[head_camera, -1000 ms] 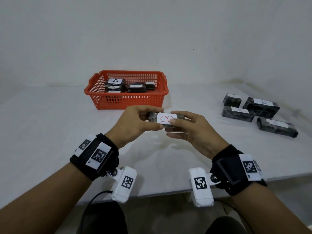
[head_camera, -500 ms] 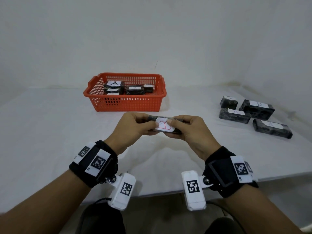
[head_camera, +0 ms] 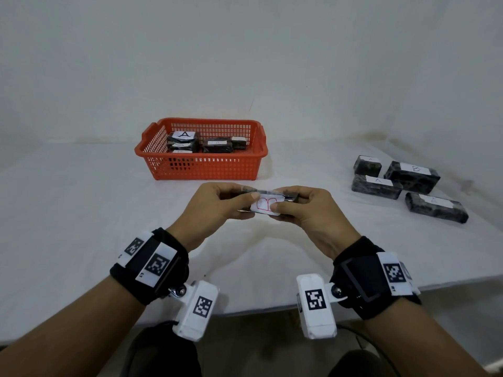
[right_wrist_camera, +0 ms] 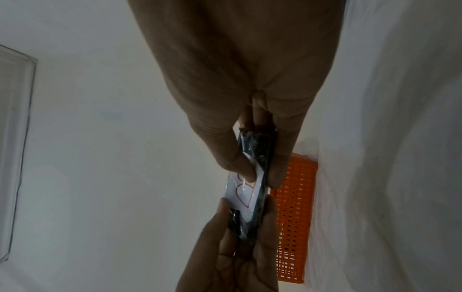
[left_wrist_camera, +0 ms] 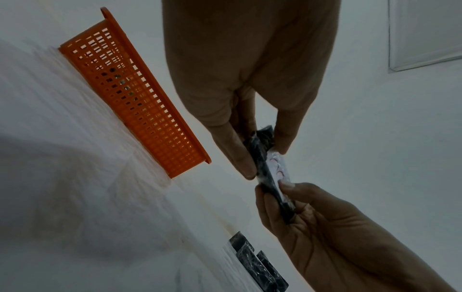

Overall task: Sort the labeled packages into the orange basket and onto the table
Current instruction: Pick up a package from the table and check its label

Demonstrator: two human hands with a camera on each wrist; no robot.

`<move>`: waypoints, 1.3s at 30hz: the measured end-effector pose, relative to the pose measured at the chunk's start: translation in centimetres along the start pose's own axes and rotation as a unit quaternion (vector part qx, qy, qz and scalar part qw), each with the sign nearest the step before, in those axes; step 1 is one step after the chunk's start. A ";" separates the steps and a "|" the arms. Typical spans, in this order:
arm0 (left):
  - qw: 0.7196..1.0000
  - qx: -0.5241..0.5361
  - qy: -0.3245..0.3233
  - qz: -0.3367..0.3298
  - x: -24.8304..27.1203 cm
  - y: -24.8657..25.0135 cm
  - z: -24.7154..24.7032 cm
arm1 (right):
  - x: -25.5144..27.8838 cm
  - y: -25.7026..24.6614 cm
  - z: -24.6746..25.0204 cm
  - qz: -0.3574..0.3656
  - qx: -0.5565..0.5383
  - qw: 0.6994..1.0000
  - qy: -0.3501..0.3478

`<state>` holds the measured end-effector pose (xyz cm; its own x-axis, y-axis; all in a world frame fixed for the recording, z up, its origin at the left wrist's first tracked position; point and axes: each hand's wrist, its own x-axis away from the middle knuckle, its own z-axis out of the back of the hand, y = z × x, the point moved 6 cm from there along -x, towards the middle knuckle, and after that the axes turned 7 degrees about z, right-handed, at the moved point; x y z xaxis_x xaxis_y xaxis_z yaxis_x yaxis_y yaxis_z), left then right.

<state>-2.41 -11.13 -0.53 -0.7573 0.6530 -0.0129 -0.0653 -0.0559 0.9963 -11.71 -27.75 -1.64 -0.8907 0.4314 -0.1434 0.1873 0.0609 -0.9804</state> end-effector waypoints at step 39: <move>0.999 -0.009 0.035 0.018 0.9 -0.2 0.4 | 0.8 0.4 0.5 0.009 -0.032 0.999 -0.012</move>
<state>-2.81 -10.22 -0.70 -0.8025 0.5964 0.0164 -0.0489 -0.0932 0.9944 -12.54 -27.85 -2.22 -0.8968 0.4106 -0.1649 0.2284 0.1105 -0.9673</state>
